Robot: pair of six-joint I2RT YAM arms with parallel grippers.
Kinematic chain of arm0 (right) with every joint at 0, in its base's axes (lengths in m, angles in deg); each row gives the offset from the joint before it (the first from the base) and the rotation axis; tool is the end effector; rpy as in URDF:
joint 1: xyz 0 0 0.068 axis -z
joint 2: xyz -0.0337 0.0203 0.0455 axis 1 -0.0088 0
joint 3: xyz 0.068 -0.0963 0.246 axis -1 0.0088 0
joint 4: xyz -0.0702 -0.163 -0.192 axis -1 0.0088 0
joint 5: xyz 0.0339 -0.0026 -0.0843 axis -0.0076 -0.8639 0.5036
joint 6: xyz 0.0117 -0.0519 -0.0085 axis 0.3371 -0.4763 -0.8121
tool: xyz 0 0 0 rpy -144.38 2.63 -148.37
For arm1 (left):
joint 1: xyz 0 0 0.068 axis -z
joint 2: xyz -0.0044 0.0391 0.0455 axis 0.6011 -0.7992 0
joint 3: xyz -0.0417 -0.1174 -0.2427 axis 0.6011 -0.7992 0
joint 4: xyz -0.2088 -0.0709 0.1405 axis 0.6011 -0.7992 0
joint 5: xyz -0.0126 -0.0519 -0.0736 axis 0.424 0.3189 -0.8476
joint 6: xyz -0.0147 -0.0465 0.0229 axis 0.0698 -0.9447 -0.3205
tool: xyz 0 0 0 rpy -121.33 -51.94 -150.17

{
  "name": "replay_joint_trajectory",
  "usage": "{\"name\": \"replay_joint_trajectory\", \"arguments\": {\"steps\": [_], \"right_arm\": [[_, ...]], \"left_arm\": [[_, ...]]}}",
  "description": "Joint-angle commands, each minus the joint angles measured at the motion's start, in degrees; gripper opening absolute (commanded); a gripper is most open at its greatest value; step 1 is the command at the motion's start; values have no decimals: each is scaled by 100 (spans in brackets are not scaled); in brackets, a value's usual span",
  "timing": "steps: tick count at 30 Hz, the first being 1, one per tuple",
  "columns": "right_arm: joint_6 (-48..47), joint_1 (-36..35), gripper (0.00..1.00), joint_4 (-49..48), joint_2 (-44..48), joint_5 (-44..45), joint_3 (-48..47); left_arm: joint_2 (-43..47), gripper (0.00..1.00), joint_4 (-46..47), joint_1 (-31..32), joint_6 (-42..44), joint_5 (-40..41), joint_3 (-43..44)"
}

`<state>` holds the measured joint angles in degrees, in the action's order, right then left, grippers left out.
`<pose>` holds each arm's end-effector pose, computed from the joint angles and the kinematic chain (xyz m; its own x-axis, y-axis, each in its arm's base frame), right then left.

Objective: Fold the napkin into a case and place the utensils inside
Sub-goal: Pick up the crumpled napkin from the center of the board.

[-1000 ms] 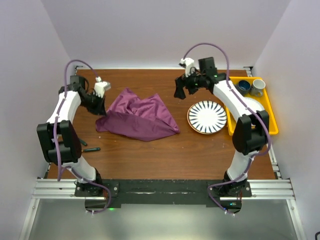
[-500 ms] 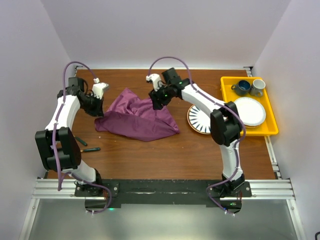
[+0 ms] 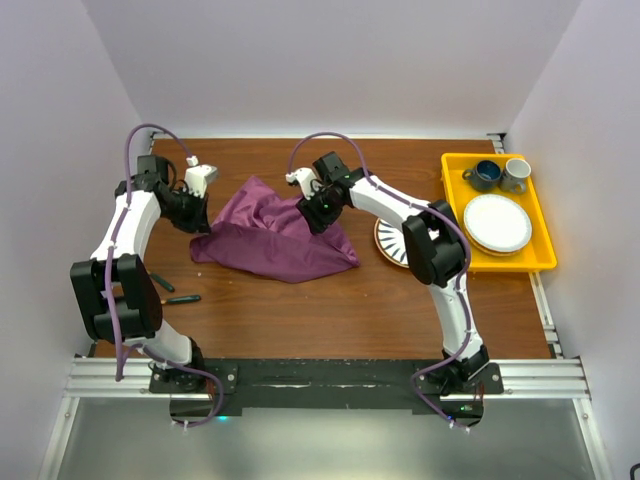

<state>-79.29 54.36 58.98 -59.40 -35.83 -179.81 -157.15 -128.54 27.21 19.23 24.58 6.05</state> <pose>0.3931 0.2884 0.1846 -0.5005 -0.6593 -0.5611 -0.8288 0.5521 0.0906 0.3113 0.0364 0.2583 -0.8026 0.2610 -0.5364 0.4323 0.8741 -0.2216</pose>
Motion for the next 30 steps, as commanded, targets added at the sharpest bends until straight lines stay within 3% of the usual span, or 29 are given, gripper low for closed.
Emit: {"name": "replay_joint_trajectory", "arguments": {"steps": [1,15,25,29,30], "right_arm": [[-191,-11,49,112,8,-29,-114],[-130,-20,43,305,-150,-539,-254],[-95,-20,32,393,-282,-758,-333],[-104,-2,15,463,-98,-996,-359],[-112,7,4,481,7,-1013,-368]], "left_arm": [[59,0,107,-37,-119,-172,63],[24,0,168,-46,-189,-216,28],[32,0,230,-46,-286,-269,37],[102,0,353,-46,-400,-260,63],[129,0,397,-55,-435,-260,81]]}}
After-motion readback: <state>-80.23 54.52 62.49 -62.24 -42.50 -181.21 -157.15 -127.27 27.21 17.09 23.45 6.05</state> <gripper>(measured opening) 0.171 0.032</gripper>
